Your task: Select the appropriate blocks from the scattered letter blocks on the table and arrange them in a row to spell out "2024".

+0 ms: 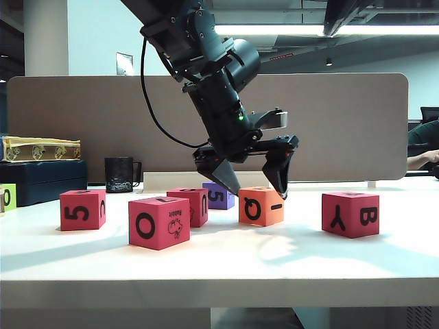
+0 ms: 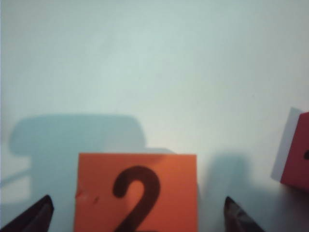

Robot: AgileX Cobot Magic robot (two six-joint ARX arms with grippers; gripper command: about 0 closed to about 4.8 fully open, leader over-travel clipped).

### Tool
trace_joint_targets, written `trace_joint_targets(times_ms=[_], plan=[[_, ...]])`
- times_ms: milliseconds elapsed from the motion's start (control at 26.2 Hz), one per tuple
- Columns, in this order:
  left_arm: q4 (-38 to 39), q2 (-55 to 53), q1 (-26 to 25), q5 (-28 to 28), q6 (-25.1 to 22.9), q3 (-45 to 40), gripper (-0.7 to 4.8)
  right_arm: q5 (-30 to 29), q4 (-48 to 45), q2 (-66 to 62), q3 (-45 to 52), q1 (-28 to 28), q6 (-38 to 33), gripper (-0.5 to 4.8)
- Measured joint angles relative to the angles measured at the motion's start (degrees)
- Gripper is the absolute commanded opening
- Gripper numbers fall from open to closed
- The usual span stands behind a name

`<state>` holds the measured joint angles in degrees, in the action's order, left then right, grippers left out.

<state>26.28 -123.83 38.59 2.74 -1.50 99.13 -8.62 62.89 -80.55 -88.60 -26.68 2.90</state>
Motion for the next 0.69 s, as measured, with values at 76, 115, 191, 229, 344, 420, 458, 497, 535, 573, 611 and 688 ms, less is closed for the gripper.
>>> trace_joint_targets(times_ms=[76,115,191,229,344,420,458,497,535,573,611,688], plan=[[-0.2,0.0,0.0,0.0,0.0,0.0,3.71,0.0,0.0,0.0,0.0,0.0,0.0,-0.02],[-0.2,0.0,0.0,0.0,0.0,0.0,3.71,0.0,0.0,0.0,0.0,0.0,0.0,-0.02],[-0.2,0.0,0.0,0.0,0.0,0.0,3.71,0.0,0.0,0.0,0.0,0.0,0.0,-0.02],[-0.3,0.0,0.0,0.0,0.0,0.0,3.71,0.0,0.0,0.0,0.0,0.0,0.0,-0.02],[-0.8,-0.1,0.0,0.0,0.0,0.0,3.7,0.0,0.0,0.0,0.0,0.0,0.0,-0.02],[-0.8,-0.3,0.0,0.0,0.0,0.0,3.67,0.0,0.0,0.0,0.0,0.0,0.0,-0.02],[-0.8,-0.7,0.0,0.0,0.0,0.0,3.66,0.0,0.0,0.0,0.0,0.0,0.0,-0.02],[-0.7,-1.0,0.0,0.0,0.0,0.0,3.66,0.0,0.0,0.0,0.0,0.0,0.0,-0.02],[-0.7,-1.1,0.0,0.0,0.0,0.0,3.64,0.0,0.0,0.0,0.0,0.0,0.0,-0.02],[-0.7,-1.2,0.0,0.0,0.0,0.0,3.56,0.0,0.0,0.0,0.0,0.0,0.0,-0.02],[-0.7,-1.2,0.0,0.0,0.0,0.0,3.35,0.0,0.0,0.0,0.0,0.0,0.0,-0.02],[-0.8,-1.2,0.0,0.0,0.0,0.0,2.91,0.0,0.0,0.0,0.0,0.0,0.0,-0.02]])
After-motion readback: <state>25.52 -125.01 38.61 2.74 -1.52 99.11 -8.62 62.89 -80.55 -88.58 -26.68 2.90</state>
